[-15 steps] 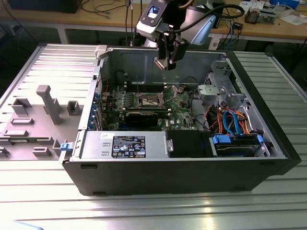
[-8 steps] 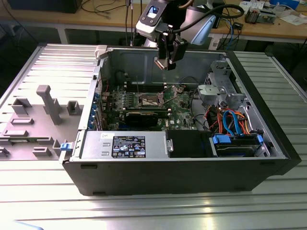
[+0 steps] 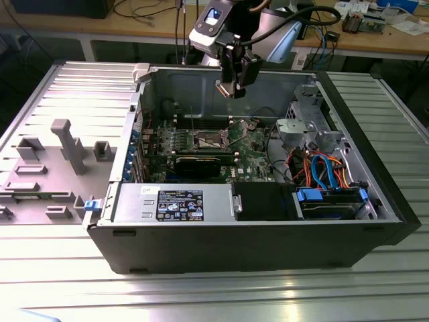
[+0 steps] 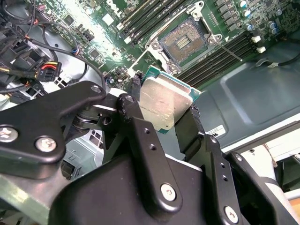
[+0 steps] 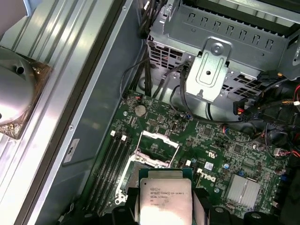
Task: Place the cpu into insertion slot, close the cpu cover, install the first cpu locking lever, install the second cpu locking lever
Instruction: 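Place the cpu into insertion slot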
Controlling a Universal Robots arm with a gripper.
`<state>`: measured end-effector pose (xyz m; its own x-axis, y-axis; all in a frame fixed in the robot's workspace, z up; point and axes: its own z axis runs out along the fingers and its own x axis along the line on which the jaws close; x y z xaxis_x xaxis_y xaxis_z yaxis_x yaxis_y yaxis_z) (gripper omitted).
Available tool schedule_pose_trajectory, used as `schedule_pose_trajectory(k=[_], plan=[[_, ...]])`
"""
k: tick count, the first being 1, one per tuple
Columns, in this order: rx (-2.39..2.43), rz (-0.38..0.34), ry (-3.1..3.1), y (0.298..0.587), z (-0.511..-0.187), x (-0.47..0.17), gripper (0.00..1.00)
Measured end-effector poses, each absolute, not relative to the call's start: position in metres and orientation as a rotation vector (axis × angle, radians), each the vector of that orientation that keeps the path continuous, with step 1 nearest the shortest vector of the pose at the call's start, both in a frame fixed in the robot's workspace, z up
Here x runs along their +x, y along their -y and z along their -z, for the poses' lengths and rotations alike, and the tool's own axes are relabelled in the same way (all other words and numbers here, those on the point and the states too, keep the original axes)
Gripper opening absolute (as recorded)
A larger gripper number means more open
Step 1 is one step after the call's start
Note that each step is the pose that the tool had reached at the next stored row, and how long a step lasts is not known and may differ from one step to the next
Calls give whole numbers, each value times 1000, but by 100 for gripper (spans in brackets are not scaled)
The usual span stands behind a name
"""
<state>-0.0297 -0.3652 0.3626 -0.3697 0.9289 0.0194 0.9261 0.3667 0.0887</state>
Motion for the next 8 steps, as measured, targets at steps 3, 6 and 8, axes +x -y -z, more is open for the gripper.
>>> schedule_pose_trajectory(k=[3, 6, 8], plan=[[1758, -131, -2559, 365, -363, -30, 54], [1758, -131, -2559, 365, -363, -30, 54], [1758, -131, -2559, 365, -363, -30, 54]])
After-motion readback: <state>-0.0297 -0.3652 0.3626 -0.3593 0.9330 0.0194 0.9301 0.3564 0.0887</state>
